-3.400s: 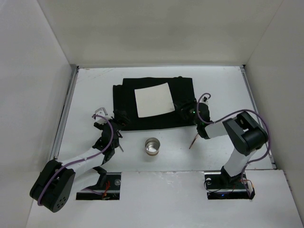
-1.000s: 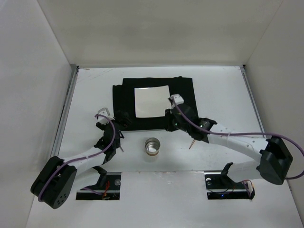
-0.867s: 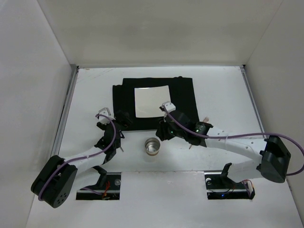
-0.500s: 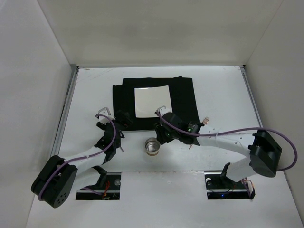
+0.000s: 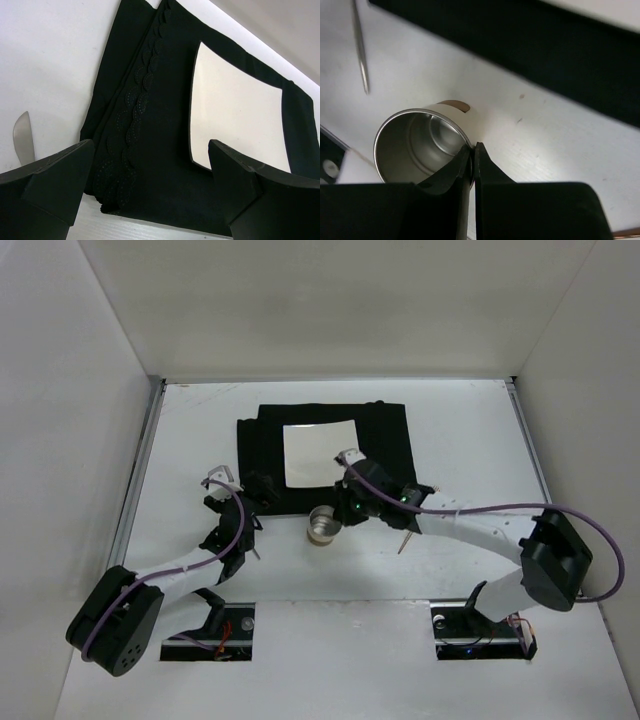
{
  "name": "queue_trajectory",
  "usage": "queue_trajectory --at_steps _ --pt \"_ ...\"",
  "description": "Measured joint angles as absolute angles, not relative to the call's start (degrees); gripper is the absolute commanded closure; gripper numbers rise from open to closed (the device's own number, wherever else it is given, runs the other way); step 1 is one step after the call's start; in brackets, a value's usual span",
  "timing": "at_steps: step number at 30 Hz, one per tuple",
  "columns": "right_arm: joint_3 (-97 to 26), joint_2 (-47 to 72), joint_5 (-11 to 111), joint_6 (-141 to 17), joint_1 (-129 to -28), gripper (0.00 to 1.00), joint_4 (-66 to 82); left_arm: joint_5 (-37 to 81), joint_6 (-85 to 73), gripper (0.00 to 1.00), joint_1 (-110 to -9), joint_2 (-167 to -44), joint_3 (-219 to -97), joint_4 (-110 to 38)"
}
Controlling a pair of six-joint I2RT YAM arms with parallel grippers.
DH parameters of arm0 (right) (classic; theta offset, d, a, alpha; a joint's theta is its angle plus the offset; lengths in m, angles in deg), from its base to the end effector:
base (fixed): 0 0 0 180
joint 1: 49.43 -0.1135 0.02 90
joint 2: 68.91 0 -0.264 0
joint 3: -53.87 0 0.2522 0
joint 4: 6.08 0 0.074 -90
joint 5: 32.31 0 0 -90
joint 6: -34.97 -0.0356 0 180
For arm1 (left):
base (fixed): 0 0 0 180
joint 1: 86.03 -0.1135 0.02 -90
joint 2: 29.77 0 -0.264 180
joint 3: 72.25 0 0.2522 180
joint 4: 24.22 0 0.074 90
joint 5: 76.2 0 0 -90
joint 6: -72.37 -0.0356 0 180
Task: Set the dinner table for one person
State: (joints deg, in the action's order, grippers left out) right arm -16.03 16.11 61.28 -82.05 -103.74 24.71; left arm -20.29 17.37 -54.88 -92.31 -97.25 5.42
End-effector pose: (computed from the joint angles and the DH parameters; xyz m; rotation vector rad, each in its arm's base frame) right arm 0.1866 0.2560 0.2320 -0.5489 2.3930 0.5894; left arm 0.1821 -0.0868 0.1799 -0.4927 1.6245 -0.3581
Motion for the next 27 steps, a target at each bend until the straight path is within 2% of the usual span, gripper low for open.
queue_trajectory --at_steps 6,13,18,27 --pt "-22.6 15.6 59.1 -84.5 -86.7 0.91 18.2 -20.3 17.4 0.00 -54.3 -92.3 -97.3 5.4" --pt "-37.1 29.2 61.4 -86.4 -67.8 0.91 14.9 -20.7 17.3 0.00 -53.2 -93.6 -98.7 4.2" --pt "-45.2 39.3 63.5 -85.8 -63.6 0.91 17.8 -20.8 17.3 0.00 -51.2 -97.8 -101.7 3.3" --pt "-53.3 47.4 65.3 -83.8 -62.6 0.89 23.9 -21.0 17.3 0.00 -50.1 -100.0 -103.2 1.7"
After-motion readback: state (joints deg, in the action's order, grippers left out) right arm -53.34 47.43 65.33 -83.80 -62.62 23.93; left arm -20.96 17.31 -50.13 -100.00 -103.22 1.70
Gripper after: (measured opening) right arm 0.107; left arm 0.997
